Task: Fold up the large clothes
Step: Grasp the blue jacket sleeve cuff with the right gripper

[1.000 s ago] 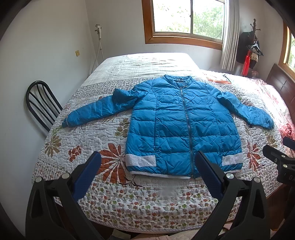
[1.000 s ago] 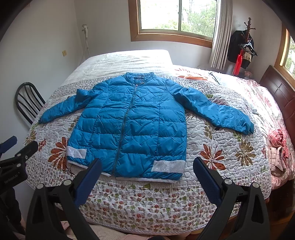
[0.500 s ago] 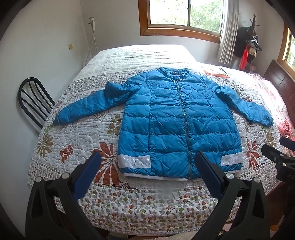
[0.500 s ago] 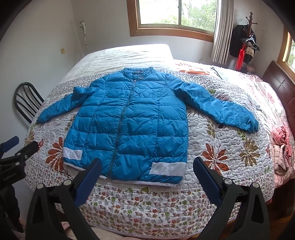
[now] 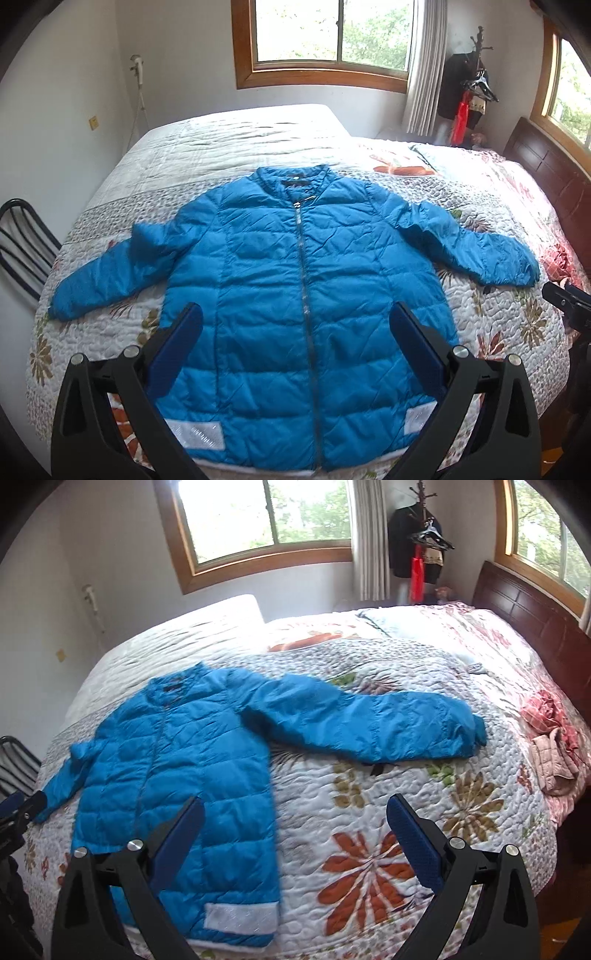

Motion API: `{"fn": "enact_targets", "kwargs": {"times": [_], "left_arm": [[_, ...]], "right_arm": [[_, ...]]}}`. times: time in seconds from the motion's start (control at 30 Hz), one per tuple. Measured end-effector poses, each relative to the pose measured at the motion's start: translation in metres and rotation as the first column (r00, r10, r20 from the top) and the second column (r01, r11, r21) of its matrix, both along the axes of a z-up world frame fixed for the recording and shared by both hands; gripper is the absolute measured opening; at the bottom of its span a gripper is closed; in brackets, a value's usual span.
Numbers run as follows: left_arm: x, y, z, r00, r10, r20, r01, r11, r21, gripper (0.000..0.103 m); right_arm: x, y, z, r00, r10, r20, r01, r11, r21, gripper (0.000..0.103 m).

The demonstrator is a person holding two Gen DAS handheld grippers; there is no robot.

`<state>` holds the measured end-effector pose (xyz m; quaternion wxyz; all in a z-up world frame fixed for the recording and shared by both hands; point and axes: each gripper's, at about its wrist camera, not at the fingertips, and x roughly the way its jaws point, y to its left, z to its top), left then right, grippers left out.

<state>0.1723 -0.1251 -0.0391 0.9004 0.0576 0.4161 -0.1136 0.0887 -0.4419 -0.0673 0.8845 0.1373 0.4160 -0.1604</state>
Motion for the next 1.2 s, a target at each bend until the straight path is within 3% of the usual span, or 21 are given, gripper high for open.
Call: {"fn": "enact_targets", "kwargs": {"times": [0.23, 0.43, 0.63, 0.9, 1.03, 1.13, 1.2], "left_arm": [[0.071, -0.104, -0.025, 0.998, -0.051, -0.035, 0.050, 0.998, -0.044, 0.100], [0.114, -0.189, -0.073, 0.993, -0.078, -0.091, 0.077, 0.997, -0.014, 0.100], [0.142, -0.242, -0.115, 0.987, -0.078, -0.142, 0.080, 0.997, 0.013, 0.100], [0.165, -0.251, -0.148, 0.978, -0.049, -0.202, 0.057, 0.998, 0.036, 0.100], [0.174, -0.252, -0.164, 0.973, -0.043, -0.228, 0.058, 0.996, 0.060, 0.100], [0.178, -0.251, -0.174, 0.967, -0.037, -0.254, 0.053, 0.997, 0.058, 0.100], [0.179, -0.251, -0.179, 0.964, -0.039, -0.262, 0.056, 0.997, 0.057, 0.100]], "right_arm": [[0.033, -0.108, -0.039, 0.995, -0.074, -0.072, 0.078, 0.996, 0.045, 0.094], [0.053, -0.170, -0.078, 0.986, -0.096, -0.139, 0.109, 0.990, 0.088, 0.094], [0.068, -0.231, -0.113, 0.966, -0.151, -0.210, 0.175, 0.979, 0.104, 0.094], [0.076, -0.294, -0.157, 0.936, -0.178, -0.302, 0.229, 0.963, 0.140, 0.095], [0.084, -0.300, -0.183, 0.930, -0.130, -0.343, 0.216, 0.950, 0.227, 0.095], [0.089, -0.297, -0.192, 0.922, -0.141, -0.360, 0.231, 0.948, 0.221, 0.095], [0.090, -0.296, -0.191, 0.916, -0.155, -0.369, 0.243, 0.948, 0.204, 0.088]]}}
